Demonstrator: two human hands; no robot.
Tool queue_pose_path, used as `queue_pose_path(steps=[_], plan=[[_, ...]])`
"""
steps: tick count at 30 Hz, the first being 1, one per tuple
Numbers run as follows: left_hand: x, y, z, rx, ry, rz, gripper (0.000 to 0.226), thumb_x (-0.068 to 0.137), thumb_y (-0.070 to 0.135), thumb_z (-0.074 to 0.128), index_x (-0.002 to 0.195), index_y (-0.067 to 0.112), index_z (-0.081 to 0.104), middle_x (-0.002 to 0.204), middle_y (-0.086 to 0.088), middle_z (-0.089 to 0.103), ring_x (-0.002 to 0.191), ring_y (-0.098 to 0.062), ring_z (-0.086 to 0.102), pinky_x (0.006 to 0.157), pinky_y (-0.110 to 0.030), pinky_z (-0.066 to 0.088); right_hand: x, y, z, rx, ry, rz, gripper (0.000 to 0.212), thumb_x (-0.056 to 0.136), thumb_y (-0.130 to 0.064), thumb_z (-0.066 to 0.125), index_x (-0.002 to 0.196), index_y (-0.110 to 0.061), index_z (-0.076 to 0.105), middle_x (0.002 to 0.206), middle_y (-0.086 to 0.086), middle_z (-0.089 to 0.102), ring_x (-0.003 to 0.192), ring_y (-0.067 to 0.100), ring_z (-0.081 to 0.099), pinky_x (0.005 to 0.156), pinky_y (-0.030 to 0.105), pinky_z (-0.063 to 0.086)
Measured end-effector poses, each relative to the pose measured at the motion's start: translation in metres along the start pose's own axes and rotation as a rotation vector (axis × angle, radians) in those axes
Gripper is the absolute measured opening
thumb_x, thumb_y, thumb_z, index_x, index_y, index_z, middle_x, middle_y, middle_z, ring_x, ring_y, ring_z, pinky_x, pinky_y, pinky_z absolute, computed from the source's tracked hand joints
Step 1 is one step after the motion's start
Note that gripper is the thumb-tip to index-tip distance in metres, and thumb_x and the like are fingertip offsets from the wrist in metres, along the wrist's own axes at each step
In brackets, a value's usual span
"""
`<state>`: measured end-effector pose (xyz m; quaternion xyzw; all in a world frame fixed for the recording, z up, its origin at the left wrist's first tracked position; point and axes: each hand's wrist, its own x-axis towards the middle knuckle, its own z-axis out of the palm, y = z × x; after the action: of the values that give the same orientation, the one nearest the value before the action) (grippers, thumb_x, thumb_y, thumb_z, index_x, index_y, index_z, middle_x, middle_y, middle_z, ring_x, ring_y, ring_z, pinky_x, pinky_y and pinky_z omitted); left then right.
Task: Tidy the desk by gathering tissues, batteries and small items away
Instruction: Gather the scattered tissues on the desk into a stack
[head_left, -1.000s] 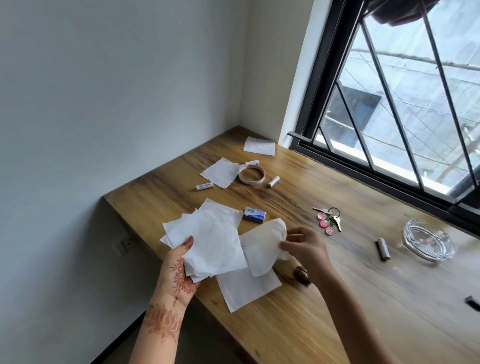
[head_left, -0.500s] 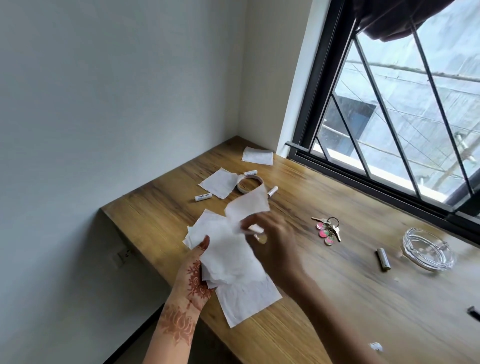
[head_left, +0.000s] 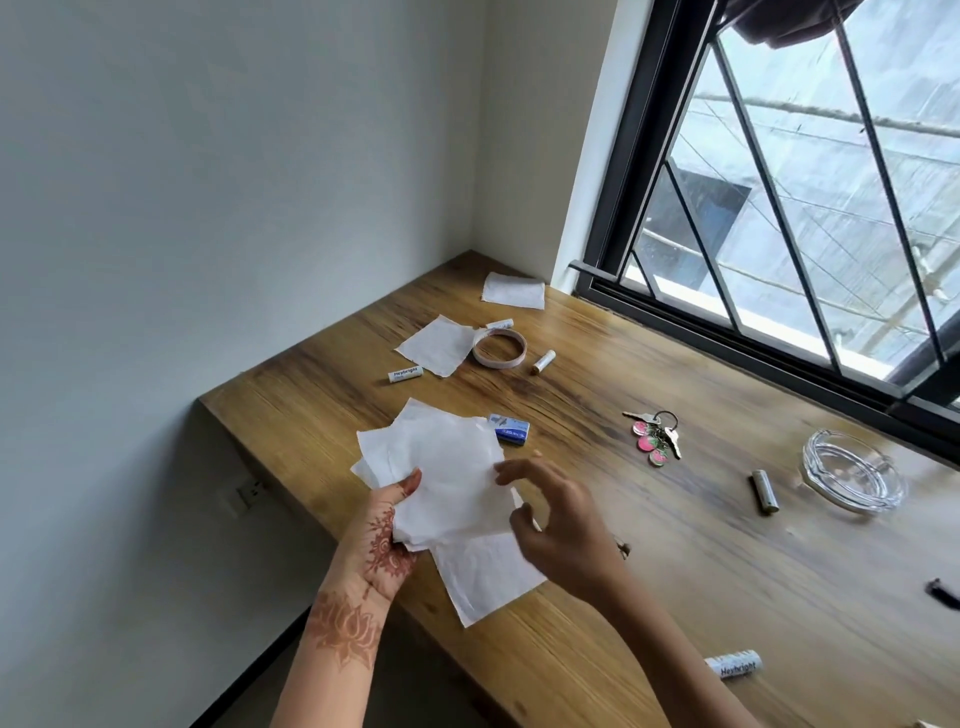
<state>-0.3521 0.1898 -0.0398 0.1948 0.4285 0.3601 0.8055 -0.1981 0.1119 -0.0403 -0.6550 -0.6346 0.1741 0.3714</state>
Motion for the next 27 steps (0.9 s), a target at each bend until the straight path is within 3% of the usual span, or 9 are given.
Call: queue_pose_path(steps=[2,4,7,10,14,17,20,24,27], plan=[[-0.002,0.005,-0.002,-0.028,0.038,0.040,0.018,0.089,0.010,0.053,0.107,0.009,0.052,0.092,-0.012,0.063,0.081,-0.026,0.062,0.046,-0.032,0.057,-0.006,0.014,-0.001,-0.145,0.093,0.097,0.018,0.082,-0.009,0.061,0.099,-0.015,0.062,0.104,-0.002,0.065,0.099,0.012,0.058,0.101,0.032,0.044],[-0.001,0.007,-0.006,-0.068,0.028,0.067,0.021,0.090,0.009,0.052,0.110,0.010,0.052,0.096,-0.011,0.063,0.085,-0.027,0.062,0.047,-0.033,0.057,-0.013,0.025,0.001,-0.281,0.064,0.213,0.017,0.086,-0.025,0.062,0.099,-0.014,0.063,0.105,-0.001,0.062,0.097,0.015,0.054,0.096,0.034,0.046],[0.000,0.008,-0.010,-0.069,0.001,0.078,0.023,0.091,0.009,0.050,0.114,0.010,0.051,0.097,-0.011,0.063,0.086,-0.026,0.062,0.049,-0.033,0.058,-0.024,0.038,0.011,-0.458,-0.053,0.263,0.033,0.088,-0.041,0.056,0.108,-0.016,0.062,0.120,-0.001,0.056,0.119,0.016,0.044,0.115,0.037,0.024],[-0.001,0.008,-0.012,-0.086,0.002,0.064,0.021,0.090,0.009,0.050,0.111,0.012,0.053,0.099,-0.011,0.064,0.089,-0.027,0.062,0.052,-0.035,0.059,-0.027,0.039,0.022,-0.444,0.023,0.228,0.026,0.089,-0.032,0.057,0.106,-0.013,0.065,0.123,0.002,0.057,0.132,0.021,0.037,0.117,0.035,0.008],[-0.003,0.007,-0.012,-0.061,0.021,0.035,0.011,0.090,0.010,0.051,0.101,0.011,0.055,0.095,-0.011,0.064,0.085,-0.026,0.062,0.049,-0.032,0.058,-0.024,0.037,0.027,-0.363,0.106,0.232,0.009,0.085,-0.018,0.064,0.090,-0.013,0.070,0.114,0.002,0.064,0.123,0.021,0.048,0.115,0.040,0.024],[-0.005,0.009,-0.016,-0.047,0.032,0.038,0.011,0.091,0.012,0.051,0.102,0.011,0.054,0.094,-0.011,0.063,0.084,-0.026,0.062,0.051,-0.032,0.057,-0.018,0.029,0.018,-0.269,0.177,0.276,0.006,0.082,-0.012,0.067,0.087,-0.011,0.070,0.097,0.002,0.069,0.094,0.018,0.061,0.084,0.031,0.051],[-0.007,0.012,-0.022,-0.041,0.061,0.048,0.015,0.091,0.013,0.051,0.106,0.010,0.053,0.095,-0.012,0.063,0.085,-0.027,0.062,0.052,-0.032,0.057,-0.003,0.021,0.002,-0.032,0.291,0.410,0.004,0.081,-0.010,0.065,0.078,-0.012,0.067,0.076,0.000,0.065,0.070,0.012,0.058,0.059,0.019,0.044],[-0.012,0.015,-0.025,-0.044,0.068,0.048,0.022,0.089,0.013,0.054,0.110,0.008,0.054,0.095,-0.012,0.063,0.084,-0.027,0.062,0.051,-0.031,0.058,0.025,0.009,-0.016,0.254,0.478,0.479,0.010,0.082,-0.013,0.065,0.073,-0.010,0.064,0.071,0.005,0.065,0.065,0.016,0.055,0.053,0.014,0.040],[-0.015,0.013,-0.027,-0.095,0.005,0.032,0.032,0.088,0.011,0.054,0.120,0.006,0.052,0.099,-0.014,0.065,0.087,-0.029,0.063,0.051,-0.033,0.058,0.045,-0.012,-0.022,0.228,0.565,0.298,0.008,0.083,-0.012,0.065,0.076,-0.015,0.062,0.070,-0.008,0.064,0.063,0.002,0.057,0.056,0.011,0.041]])
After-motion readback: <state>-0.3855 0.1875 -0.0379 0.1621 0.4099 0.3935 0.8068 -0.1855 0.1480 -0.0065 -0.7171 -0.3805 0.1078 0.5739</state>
